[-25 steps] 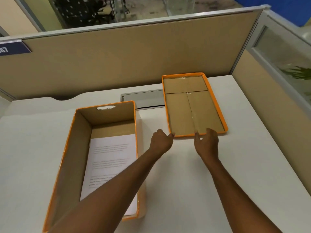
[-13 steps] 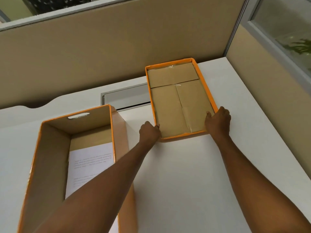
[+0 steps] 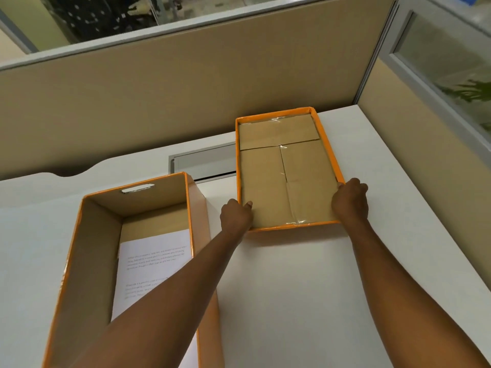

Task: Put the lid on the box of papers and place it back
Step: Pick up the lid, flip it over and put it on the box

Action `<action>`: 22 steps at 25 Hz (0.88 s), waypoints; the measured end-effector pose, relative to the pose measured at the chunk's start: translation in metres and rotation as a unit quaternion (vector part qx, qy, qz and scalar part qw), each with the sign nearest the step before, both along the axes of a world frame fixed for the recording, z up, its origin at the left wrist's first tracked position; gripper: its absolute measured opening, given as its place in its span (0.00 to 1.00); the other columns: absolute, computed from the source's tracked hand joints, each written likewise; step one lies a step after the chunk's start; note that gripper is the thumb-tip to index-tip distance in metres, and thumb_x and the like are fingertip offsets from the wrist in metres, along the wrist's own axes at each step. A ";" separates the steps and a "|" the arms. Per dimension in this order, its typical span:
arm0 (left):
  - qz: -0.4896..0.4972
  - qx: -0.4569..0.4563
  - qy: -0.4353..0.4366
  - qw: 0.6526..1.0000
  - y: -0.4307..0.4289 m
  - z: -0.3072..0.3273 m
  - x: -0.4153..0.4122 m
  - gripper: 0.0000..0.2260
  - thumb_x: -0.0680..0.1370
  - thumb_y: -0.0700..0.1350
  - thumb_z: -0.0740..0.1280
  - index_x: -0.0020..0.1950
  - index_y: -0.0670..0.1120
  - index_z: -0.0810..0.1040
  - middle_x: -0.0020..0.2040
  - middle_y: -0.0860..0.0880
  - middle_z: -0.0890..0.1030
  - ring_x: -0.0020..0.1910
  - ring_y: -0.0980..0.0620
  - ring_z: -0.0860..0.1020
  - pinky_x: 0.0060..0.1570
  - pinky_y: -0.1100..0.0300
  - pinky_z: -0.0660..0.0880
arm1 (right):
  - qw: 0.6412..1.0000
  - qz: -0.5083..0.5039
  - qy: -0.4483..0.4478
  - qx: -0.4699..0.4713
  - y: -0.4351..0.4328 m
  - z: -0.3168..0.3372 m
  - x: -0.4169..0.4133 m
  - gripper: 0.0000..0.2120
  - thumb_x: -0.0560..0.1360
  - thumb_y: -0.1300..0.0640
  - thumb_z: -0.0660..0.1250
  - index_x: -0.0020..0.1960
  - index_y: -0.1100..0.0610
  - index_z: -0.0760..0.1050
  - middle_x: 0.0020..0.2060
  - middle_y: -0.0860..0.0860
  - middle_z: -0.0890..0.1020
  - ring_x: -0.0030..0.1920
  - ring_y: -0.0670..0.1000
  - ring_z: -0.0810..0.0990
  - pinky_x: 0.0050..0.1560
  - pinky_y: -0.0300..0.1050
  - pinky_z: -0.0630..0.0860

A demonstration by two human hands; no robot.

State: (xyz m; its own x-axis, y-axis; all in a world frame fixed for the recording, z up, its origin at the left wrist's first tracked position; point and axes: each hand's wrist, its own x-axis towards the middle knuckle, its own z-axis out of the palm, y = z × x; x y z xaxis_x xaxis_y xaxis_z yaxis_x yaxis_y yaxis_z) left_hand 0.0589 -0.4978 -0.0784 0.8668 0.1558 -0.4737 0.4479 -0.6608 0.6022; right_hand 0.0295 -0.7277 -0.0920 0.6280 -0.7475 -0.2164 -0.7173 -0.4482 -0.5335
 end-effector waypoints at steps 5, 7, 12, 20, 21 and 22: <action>-0.014 0.022 -0.035 0.999 0.008 0.035 -0.024 0.19 0.78 0.51 0.64 0.59 0.36 0.74 0.58 0.37 0.78 0.57 0.39 0.77 0.57 0.44 0.76 | 0.999 -0.001 -0.035 0.026 0.011 0.043 -0.035 0.10 0.79 0.58 0.53 0.55 0.64 0.66 0.55 0.64 0.78 0.53 0.66 0.77 0.44 0.53 0.70; -0.018 0.015 -0.039 0.999 0.011 0.049 -0.036 0.19 0.78 0.52 0.65 0.58 0.37 0.74 0.57 0.37 0.78 0.57 0.39 0.77 0.58 0.45 0.75 | 0.997 -0.007 -0.064 0.031 0.013 0.063 -0.051 0.09 0.79 0.57 0.54 0.53 0.63 0.67 0.54 0.62 0.79 0.49 0.64 0.77 0.42 0.51 0.70; -0.010 -0.030 -0.045 0.998 0.036 0.082 -0.085 0.23 0.77 0.55 0.65 0.59 0.37 0.73 0.57 0.39 0.78 0.55 0.41 0.77 0.52 0.50 0.76 | 0.986 0.023 -0.160 0.033 0.030 0.124 -0.102 0.12 0.78 0.60 0.58 0.61 0.60 0.70 0.55 0.61 0.79 0.47 0.59 0.75 0.45 0.47 0.69; -0.054 -0.205 -0.172 0.962 0.047 0.195 -0.145 0.28 0.79 0.62 0.56 0.59 0.37 0.76 0.50 0.36 0.79 0.48 0.40 0.77 0.43 0.51 0.74 | 0.967 0.149 -0.180 -0.100 0.123 0.208 -0.177 0.25 0.75 0.67 0.62 0.71 0.59 0.63 0.56 0.61 0.74 0.54 0.60 0.77 0.51 0.50 0.75; -0.072 -0.253 -0.146 0.954 0.041 0.213 -0.152 0.29 0.78 0.64 0.54 0.60 0.39 0.75 0.51 0.38 0.79 0.49 0.43 0.78 0.47 0.49 0.77 | 0.967 0.150 -0.169 -0.118 0.136 0.214 -0.184 0.29 0.74 0.66 0.64 0.72 0.59 0.59 0.58 0.61 0.72 0.57 0.60 0.75 0.55 0.52 0.75; -0.096 -0.271 -0.121 0.950 0.036 0.226 -0.158 0.31 0.77 0.65 0.54 0.64 0.41 0.73 0.54 0.40 0.78 0.52 0.43 0.79 0.51 0.48 0.78 | 0.965 0.153 -0.174 -0.127 0.148 0.220 -0.191 0.30 0.74 0.65 0.65 0.73 0.58 0.58 0.60 0.61 0.70 0.58 0.61 0.74 0.58 0.55 0.74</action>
